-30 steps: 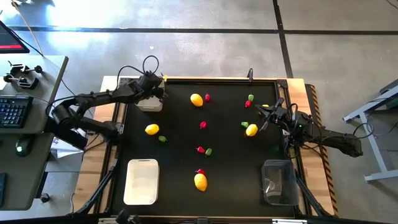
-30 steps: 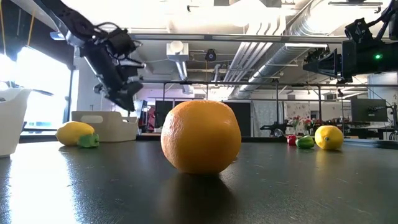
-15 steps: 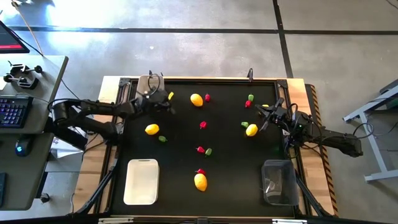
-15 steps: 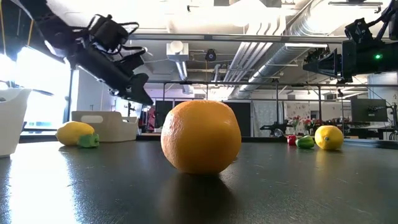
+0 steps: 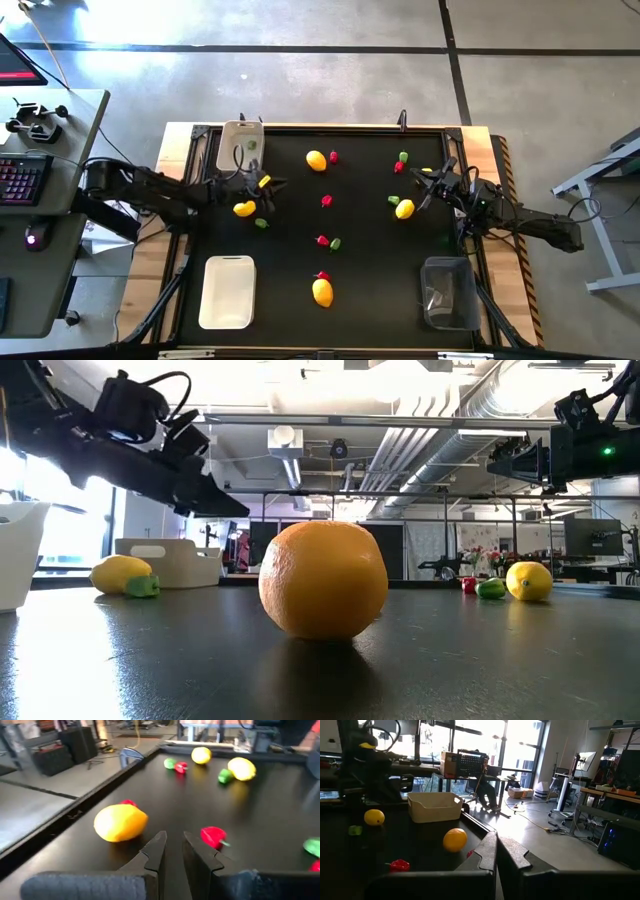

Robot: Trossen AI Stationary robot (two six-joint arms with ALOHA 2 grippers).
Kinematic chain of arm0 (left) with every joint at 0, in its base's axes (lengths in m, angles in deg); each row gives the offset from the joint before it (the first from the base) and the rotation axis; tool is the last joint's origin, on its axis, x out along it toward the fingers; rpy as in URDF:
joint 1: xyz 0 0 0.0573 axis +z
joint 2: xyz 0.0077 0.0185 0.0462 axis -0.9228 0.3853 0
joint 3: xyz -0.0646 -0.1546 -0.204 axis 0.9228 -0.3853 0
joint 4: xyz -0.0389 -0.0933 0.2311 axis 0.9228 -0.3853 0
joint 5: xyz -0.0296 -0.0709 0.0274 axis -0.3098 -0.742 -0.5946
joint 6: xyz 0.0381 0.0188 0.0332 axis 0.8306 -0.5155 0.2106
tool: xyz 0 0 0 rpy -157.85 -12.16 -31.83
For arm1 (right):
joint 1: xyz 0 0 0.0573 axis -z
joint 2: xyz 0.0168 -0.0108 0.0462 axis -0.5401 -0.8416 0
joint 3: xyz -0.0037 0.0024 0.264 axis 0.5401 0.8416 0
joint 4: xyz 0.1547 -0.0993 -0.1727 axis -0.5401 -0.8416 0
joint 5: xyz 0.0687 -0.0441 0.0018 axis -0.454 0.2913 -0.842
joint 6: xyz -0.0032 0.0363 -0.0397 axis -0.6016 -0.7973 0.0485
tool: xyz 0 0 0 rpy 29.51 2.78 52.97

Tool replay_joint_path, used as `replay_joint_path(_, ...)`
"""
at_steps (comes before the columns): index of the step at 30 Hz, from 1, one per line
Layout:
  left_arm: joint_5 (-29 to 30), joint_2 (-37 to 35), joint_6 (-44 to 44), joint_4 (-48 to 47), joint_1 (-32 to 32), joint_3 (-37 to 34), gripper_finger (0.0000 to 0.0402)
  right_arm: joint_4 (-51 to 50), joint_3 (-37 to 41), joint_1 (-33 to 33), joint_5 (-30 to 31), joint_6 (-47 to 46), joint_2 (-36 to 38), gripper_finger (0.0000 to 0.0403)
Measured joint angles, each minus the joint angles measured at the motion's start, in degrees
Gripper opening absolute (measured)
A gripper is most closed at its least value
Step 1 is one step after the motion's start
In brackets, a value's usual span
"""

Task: Sort produce into baskets
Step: Put the yellow lemon into the white bin

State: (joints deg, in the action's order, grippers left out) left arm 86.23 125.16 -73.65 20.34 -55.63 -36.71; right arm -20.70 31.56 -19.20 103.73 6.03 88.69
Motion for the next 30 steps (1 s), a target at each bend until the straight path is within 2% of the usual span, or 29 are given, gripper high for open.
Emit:
replay_joint_path(6,0.0,0.0,-0.3,0.0,-3.0,-1.7,0.0046,0.0,0.0,0.0,0.4,-0.9,0.0,0.0)
replay_joint_path(17,0.0,0.0,1.3,-0.3,-3.5,-2.0,0.0046,0.6,0.0,0.0,-1.5,-17.4,0.0,0.0)
replay_joint_path(26,0.0,0.0,4.7,1.0,-3.5,-2.0,0.0046,0.9,0.0,0.0,0.2,-16.4,0.0,0.0003)
replay_joint_path(30,0.0,0.0,4.3,0.6,-3.5,-2.0,0.0046,-0.5,-0.3,0.0,2.3,-16.6,-0.1,0.0029)
